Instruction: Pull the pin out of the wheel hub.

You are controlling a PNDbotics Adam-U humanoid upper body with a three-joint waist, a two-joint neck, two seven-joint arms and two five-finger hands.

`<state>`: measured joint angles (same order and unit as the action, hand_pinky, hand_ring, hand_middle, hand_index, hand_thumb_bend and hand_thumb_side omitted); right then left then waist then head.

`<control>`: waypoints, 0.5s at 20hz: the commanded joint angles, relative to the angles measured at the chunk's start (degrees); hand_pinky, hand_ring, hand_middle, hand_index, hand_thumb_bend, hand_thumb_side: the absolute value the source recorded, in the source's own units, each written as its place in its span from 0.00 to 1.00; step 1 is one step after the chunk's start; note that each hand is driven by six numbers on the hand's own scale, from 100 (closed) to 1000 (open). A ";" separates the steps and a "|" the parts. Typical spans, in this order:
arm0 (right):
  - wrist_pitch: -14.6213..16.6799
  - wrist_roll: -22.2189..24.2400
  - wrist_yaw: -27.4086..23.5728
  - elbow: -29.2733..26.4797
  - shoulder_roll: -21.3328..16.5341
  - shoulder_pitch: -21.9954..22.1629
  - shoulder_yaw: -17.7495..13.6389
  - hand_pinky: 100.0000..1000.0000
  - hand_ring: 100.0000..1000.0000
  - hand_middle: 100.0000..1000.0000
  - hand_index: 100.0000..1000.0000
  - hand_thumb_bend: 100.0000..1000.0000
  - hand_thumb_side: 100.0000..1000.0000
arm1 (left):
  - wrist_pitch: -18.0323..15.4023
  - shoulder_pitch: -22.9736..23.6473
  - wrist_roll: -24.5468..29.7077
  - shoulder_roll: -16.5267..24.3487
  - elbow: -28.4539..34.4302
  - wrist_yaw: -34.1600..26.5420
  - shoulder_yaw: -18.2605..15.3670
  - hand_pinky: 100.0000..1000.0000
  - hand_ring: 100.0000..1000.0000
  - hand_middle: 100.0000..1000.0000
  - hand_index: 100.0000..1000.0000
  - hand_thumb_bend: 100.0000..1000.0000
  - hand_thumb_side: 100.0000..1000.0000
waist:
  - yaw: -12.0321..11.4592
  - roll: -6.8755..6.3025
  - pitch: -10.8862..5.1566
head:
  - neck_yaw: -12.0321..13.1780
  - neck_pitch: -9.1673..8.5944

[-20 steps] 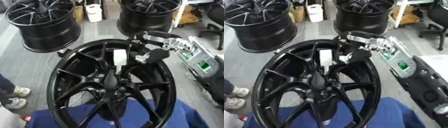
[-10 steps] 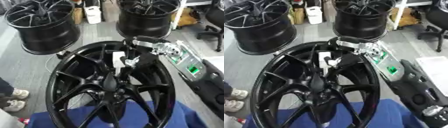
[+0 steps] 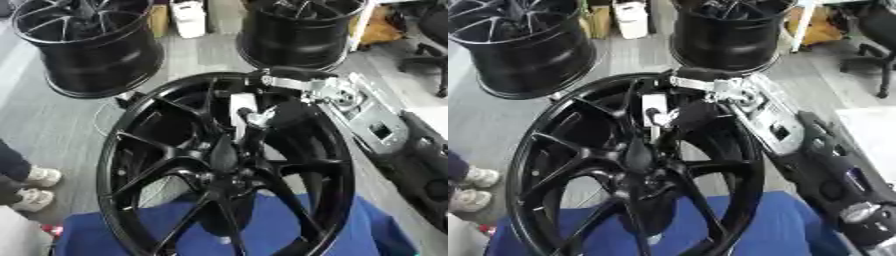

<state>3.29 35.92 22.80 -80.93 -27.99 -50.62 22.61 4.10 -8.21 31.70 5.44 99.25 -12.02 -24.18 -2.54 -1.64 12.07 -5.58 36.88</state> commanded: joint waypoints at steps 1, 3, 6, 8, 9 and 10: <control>0.44 -0.11 1.76 0.27 -0.80 -0.96 -0.60 0.57 0.43 0.83 0.89 0.00 0.53 | 0.19 -0.73 0.03 0.41 1.00 -0.01 0.15 0.65 0.64 0.57 0.65 0.30 0.72 | -0.19 0.02 -0.77 | 0.52 1.63; 0.63 -0.32 2.67 0.67 -0.88 -0.92 -0.73 0.57 0.43 0.83 0.89 0.00 0.51 | 0.24 -0.75 0.05 0.39 1.01 0.02 0.15 0.65 0.64 0.57 0.65 0.30 0.72 | -0.25 0.07 -0.74 | 0.69 2.35; 0.90 -0.14 3.90 1.31 -0.95 -0.80 -0.78 0.57 0.43 0.83 0.89 0.00 0.52 | 0.29 -0.78 0.04 0.37 1.01 0.10 0.12 0.65 0.64 0.57 0.65 0.30 0.72 | -0.31 0.15 -0.72 | 0.81 3.09; 1.11 0.01 4.40 1.62 -0.94 -0.75 -0.84 0.57 0.42 0.81 0.88 0.00 0.51 | 0.33 -0.81 0.04 0.35 1.02 0.11 0.12 0.65 0.64 0.57 0.65 0.30 0.72 | -0.34 0.17 -0.70 | 0.87 3.27; 1.15 0.18 4.74 1.90 -0.96 -0.68 -0.86 0.57 0.42 0.81 0.88 0.00 0.49 | 0.34 -0.85 0.07 0.34 1.04 0.11 0.14 0.65 0.64 0.57 0.65 0.30 0.72 | -0.39 0.17 -0.68 | 0.94 3.41; 1.23 0.34 5.05 2.15 -0.95 -0.64 -0.90 0.57 0.41 0.80 0.88 0.00 0.46 | 0.35 -0.87 0.08 0.33 1.06 0.12 0.15 0.65 0.64 0.57 0.65 0.30 0.72 | -0.44 0.17 -0.66 | 0.94 3.51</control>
<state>4.31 36.05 27.13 -78.95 -27.99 -50.42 22.27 4.28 -8.52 31.79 5.02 99.25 -11.89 -24.17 -2.89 -1.54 12.08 -4.82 40.15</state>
